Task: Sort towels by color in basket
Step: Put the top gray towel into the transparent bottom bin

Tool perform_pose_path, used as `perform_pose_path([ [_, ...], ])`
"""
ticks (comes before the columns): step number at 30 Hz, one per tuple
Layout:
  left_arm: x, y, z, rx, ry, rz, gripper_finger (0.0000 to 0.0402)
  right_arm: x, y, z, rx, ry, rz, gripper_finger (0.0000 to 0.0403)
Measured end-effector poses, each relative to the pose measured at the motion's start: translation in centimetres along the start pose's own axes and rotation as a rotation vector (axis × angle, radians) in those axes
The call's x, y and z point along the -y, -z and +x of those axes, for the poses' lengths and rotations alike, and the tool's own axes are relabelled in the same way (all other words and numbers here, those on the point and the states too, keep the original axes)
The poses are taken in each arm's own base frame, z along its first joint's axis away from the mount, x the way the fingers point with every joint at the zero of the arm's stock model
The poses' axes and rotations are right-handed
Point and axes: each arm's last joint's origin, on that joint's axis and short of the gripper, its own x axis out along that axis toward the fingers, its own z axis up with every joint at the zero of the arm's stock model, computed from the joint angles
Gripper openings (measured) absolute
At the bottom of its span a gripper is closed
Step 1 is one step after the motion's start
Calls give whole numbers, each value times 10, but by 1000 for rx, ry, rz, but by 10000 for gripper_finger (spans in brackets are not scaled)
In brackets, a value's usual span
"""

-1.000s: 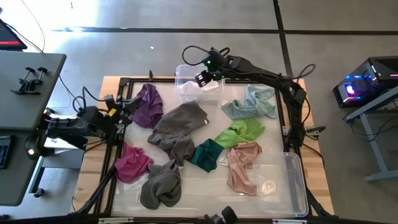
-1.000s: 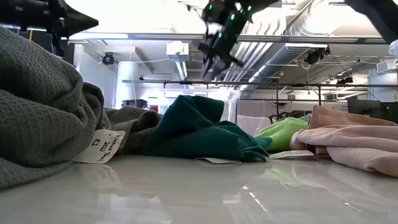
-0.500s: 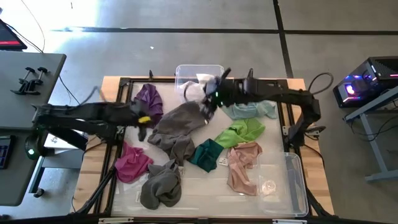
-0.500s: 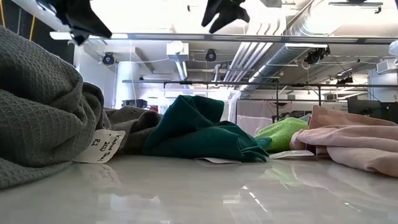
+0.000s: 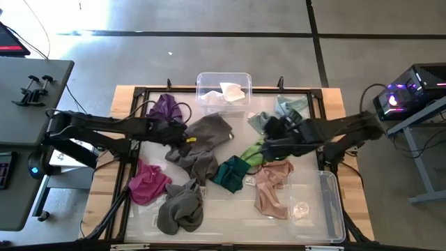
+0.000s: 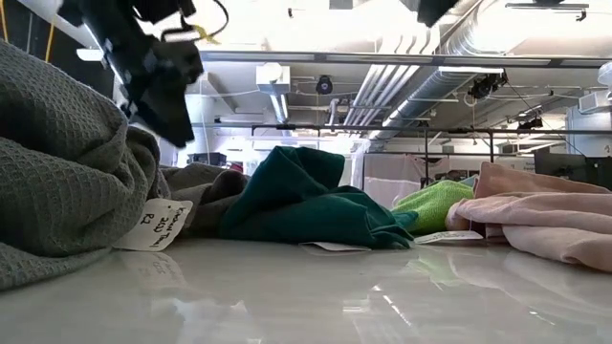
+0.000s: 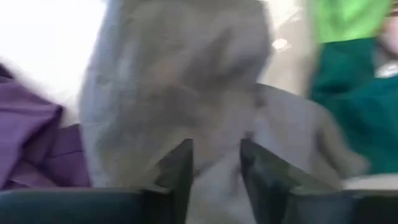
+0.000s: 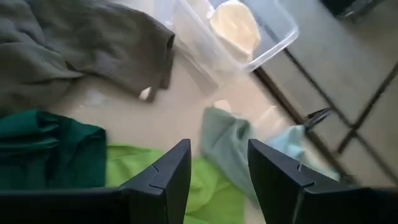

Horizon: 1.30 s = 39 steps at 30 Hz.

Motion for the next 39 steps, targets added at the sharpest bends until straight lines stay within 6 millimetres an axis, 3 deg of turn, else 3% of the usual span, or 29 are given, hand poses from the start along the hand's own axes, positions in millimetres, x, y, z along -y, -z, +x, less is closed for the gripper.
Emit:
perform_pose_path([
  [7,-22,-13,42,-47,-187,-69,241,8,38,11,-7,-288,183,153],
  [12,-31,-19,74,-68,-232,5,261,6,49,19,65,-342,302,153],
  [17,-30,-13,98,-187,-143,76,233,-1,45,22,106,-395,344,153],
  [22,-24,-10,99,-200,-121,114,128,-3,43,26,130,-372,263,153],
  [26,-12,-20,77,-197,-10,203,20,1,34,34,190,-310,165,153],
  [30,6,-43,34,-62,79,244,19,7,19,43,248,-306,201,153],
  [34,28,-71,-22,187,206,271,7,17,-1,52,336,-300,230,157],
  [39,40,-98,-78,463,322,165,4,28,-34,52,535,-497,223,191],
])
